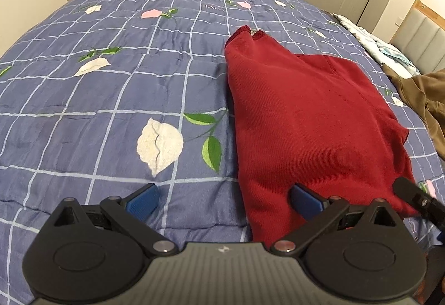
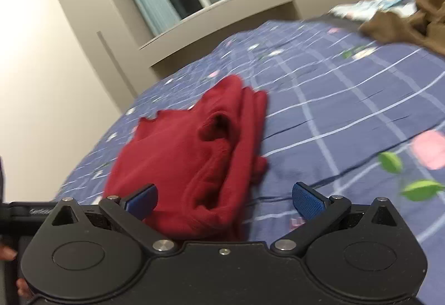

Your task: Fold small clothes

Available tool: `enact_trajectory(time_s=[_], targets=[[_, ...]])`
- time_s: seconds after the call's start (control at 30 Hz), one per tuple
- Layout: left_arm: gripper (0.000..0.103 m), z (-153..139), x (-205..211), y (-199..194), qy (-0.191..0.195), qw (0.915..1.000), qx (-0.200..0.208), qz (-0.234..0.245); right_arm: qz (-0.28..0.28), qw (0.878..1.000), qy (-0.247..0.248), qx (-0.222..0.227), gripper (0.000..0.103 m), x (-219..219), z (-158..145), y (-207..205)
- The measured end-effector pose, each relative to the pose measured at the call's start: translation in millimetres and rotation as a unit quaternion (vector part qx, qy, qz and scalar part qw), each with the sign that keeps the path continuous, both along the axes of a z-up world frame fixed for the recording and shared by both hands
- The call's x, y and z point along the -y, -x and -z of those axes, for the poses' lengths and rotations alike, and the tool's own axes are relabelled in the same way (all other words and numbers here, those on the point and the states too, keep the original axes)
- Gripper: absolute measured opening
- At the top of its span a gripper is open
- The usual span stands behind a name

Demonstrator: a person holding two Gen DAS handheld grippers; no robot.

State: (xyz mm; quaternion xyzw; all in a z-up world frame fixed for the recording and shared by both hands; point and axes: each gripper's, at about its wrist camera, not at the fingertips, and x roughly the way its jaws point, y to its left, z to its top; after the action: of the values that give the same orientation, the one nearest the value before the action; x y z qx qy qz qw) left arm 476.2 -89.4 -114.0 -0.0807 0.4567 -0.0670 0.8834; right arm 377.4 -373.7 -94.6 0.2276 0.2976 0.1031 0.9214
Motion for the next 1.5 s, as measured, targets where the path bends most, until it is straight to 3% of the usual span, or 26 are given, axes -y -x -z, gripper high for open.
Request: enact_trajectory(time_s=[0.23,0.43,0.57,0.7,0.8,0.87,0.97,1.0,1.13,1.27,1.5], targets=[[0.103,-5,7,-29,0.016,0.9995,-0.003,0.027,-0.001,0.998,-0.07,-0.001,0.103,16,6,-33],[0.103,-8,13,-45,0.036,0.9986,0.0,0.039,-0.002,0.999,-0.05,0.002,0.102,7,5,-39],[0.103,-8,4,-44,0.086,0.9957,0.001,0.035,0.001,0.999,-0.035,0.001,0.1,2,5,-37],[0.103,-1,-13,-37,0.169,0.9851,0.004,0.03,0.009,0.999,-0.037,0.002,0.094,3,5,-35],[0.102,1,-12,-41,0.159,0.9869,0.004,0.029,0.011,0.999,-0.036,0.002,0.085,3,6,-34],[0.097,0,-10,-44,0.162,0.9864,0.004,0.026,0.008,0.999,-0.036,0.002,0.08,2,5,-34],[0.076,0,-7,-50,0.17,0.9852,-0.009,0.022,0.008,0.999,-0.033,0.003,0.075,1,5,-33],[0.077,0,-6,-50,0.169,0.9854,-0.011,0.02,0.009,0.999,-0.034,0.003,0.072,1,5,-33],[0.058,-2,-1,-50,0.144,0.9894,-0.014,0.013,0.005,0.999,-0.035,0.005,0.054,-1,6,-33],[0.042,-9,4,-50,0.123,0.9921,-0.016,0.014,0.0,1.0,-0.021,0.006,0.047,-7,2,-33],[0.029,-38,15,-45,0.081,0.996,0.009,0.037,0.009,1.0,0.02,0.019,0.038,-26,-20,-30]])
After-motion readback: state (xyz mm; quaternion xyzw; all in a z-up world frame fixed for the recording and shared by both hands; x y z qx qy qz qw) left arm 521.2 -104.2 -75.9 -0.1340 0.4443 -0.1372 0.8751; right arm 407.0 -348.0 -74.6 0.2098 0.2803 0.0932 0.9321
